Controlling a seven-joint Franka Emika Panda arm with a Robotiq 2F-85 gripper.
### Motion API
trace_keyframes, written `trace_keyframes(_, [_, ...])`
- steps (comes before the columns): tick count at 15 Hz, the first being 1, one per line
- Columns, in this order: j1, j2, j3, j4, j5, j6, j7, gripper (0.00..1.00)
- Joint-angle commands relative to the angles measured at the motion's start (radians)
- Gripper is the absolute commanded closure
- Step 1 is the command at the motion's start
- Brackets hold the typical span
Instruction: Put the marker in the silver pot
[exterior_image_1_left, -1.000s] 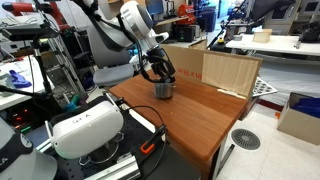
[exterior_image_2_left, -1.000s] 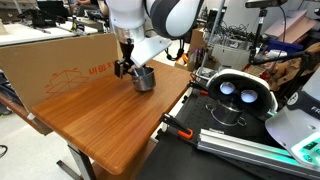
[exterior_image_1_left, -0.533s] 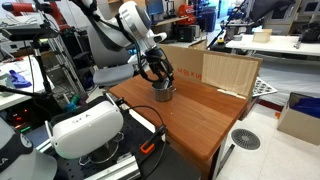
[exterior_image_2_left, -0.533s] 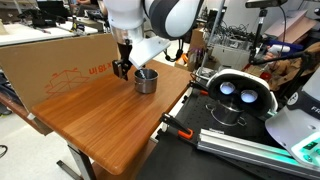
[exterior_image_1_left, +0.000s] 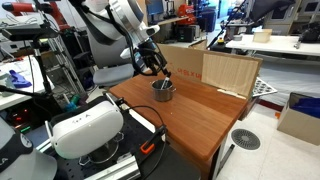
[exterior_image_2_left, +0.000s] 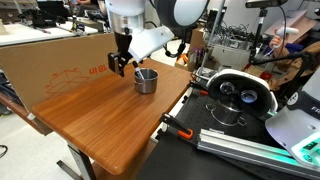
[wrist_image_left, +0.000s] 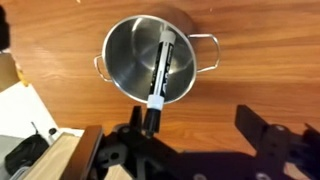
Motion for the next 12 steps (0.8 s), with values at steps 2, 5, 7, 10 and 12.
trace_keyframes(2, [-0.016, -0.159, 0.01, -0.122, 0.026, 0.035, -0.039, 0.0])
trace_keyframes(5, [-0.019, -0.26, 0.004, -0.182, 0.038, 0.054, -0.05, 0.0])
trace_keyframes(7, [-0.02, -0.317, 0.002, -0.218, 0.082, 0.065, -0.098, 0.0])
trace_keyframes(10, [-0.008, -0.308, 0.0, -0.201, 0.09, 0.035, -0.097, 0.0])
trace_keyframes(12, [-0.008, -0.324, 0.0, -0.217, 0.108, 0.037, -0.116, 0.0])
